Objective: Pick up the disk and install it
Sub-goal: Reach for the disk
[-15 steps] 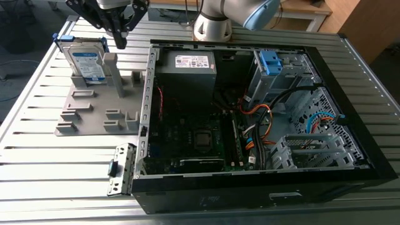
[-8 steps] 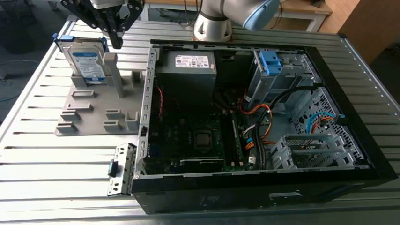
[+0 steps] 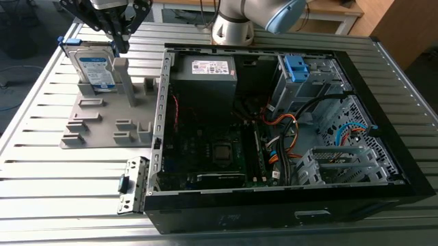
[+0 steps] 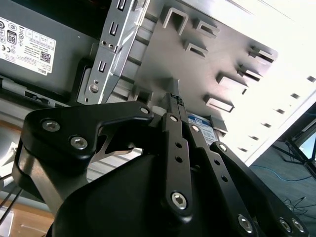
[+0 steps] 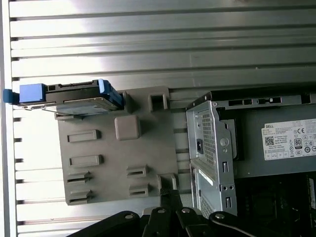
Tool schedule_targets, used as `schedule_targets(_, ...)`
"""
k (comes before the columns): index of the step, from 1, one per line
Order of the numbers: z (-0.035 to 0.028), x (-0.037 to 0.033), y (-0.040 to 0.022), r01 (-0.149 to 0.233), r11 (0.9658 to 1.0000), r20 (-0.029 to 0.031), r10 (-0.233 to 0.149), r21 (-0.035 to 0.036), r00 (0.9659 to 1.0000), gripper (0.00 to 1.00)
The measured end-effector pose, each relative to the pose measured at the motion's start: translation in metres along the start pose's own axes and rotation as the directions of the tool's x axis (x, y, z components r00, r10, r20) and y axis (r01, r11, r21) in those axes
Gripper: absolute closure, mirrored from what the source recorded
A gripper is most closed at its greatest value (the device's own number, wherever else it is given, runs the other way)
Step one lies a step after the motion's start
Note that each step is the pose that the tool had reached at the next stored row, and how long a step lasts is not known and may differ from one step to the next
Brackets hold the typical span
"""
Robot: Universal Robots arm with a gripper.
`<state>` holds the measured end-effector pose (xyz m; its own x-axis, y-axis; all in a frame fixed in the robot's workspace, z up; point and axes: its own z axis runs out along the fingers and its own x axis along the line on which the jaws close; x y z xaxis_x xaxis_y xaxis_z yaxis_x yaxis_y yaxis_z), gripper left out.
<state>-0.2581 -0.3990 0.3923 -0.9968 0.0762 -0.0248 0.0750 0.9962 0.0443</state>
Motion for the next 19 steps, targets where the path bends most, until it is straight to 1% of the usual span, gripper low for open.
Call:
schedule_targets(10,0.0014,0.0083,-0.0007,0.0,1.0,0.0,0.0,0.0,1.0,0.89)
schedule_targets(19,0.0019,0.0132,-0.0011,0.0,1.0,0.0,0.0,-0.0001,1.0,0.89)
